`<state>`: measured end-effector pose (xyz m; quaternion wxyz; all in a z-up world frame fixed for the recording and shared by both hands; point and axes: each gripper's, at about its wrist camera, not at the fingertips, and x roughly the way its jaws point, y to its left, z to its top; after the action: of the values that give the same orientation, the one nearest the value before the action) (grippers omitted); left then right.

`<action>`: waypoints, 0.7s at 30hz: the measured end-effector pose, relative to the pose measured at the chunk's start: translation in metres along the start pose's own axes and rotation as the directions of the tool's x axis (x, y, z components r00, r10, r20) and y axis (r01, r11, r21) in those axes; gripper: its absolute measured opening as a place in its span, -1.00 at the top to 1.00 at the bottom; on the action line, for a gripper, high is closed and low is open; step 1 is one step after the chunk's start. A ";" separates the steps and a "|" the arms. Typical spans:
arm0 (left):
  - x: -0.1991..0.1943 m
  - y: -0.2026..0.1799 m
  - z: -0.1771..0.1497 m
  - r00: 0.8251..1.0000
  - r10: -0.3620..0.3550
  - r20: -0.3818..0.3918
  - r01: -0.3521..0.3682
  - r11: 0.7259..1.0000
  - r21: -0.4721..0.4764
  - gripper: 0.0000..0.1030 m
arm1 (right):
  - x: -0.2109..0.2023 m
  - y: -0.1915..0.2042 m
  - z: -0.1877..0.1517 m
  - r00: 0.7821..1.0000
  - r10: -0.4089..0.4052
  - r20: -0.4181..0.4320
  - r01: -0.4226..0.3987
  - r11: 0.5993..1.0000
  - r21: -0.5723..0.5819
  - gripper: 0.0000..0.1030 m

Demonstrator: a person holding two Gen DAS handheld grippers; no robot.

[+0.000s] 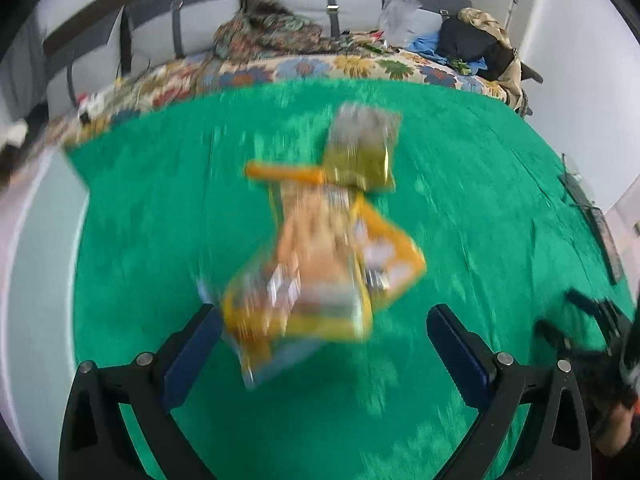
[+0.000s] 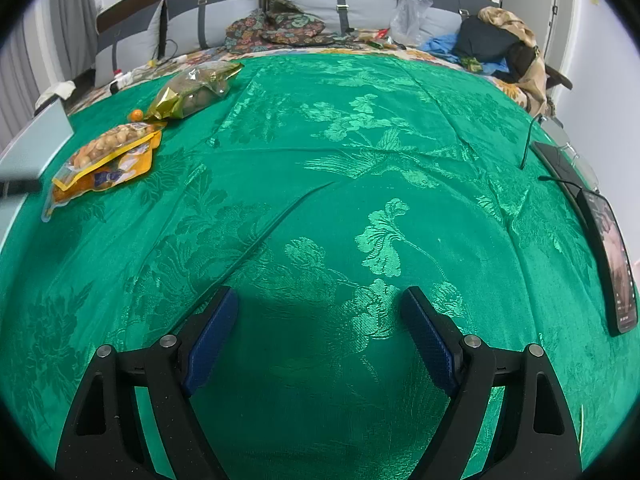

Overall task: Organize snacks
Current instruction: 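Lower the left tool onto the peanut bag and close it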

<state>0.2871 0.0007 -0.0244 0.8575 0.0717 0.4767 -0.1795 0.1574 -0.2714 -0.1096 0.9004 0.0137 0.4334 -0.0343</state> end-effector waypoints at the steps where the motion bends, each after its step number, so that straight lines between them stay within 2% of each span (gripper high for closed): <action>1: 0.006 -0.001 0.012 1.000 -0.002 -0.006 0.002 1.000 0.011 -0.97 | 0.000 0.000 0.000 1.000 0.000 0.000 0.000 1.000 0.000 -0.68; 4: 0.043 0.001 0.035 0.996 -0.001 -0.087 0.001 1.000 0.004 -0.97 | 0.000 0.000 0.000 1.000 0.000 0.000 0.000 1.000 0.000 -0.68; 7: 0.079 0.009 0.044 0.987 0.019 -0.159 -0.028 0.998 -0.055 -0.96 | 0.000 0.000 0.000 1.000 0.000 0.000 0.000 1.000 0.000 -0.68; 8: 0.085 0.010 0.043 0.985 0.015 -0.171 -0.029 0.997 -0.076 -0.90 | 0.000 0.000 0.000 1.000 0.000 0.000 0.000 1.000 0.000 -0.68; 9: 0.090 0.012 0.042 0.984 0.000 -0.179 -0.018 0.995 -0.095 -0.62 | 0.000 0.000 0.000 1.000 0.000 -0.001 0.000 1.000 0.001 -0.68; 10: 0.093 0.012 0.040 0.983 0.010 -0.181 -0.027 0.995 -0.096 -0.43 | 0.000 0.000 0.000 1.000 0.001 -0.001 -0.001 1.000 0.001 -0.68; 11: 0.091 0.012 0.038 0.987 0.009 -0.163 -0.025 0.995 -0.094 -0.26 | 0.000 0.000 0.000 1.000 0.001 -0.001 -0.001 1.000 0.001 -0.68; 12: 0.087 0.013 0.036 0.990 0.008 -0.143 -0.022 0.995 -0.095 -0.22 | 0.000 0.000 0.000 1.000 0.002 -0.001 -0.002 1.000 0.001 -0.68; 16: 0.067 0.015 0.022 0.993 0.035 -0.113 -0.044 0.996 -0.080 -0.18 | 0.002 0.001 0.001 1.000 0.003 -0.002 -0.003 1.000 0.001 -0.69; 21: 0.016 0.025 -0.016 0.998 -0.034 -0.059 0.023 0.985 -0.169 -0.18 | 0.002 0.001 0.001 1.000 0.003 -0.002 -0.003 1.000 0.001 -0.69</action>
<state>0.2918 0.0245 -0.0477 0.8427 -0.0023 0.5175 -0.1486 0.1593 -0.2707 -0.1104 0.9000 0.0150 0.4343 -0.0334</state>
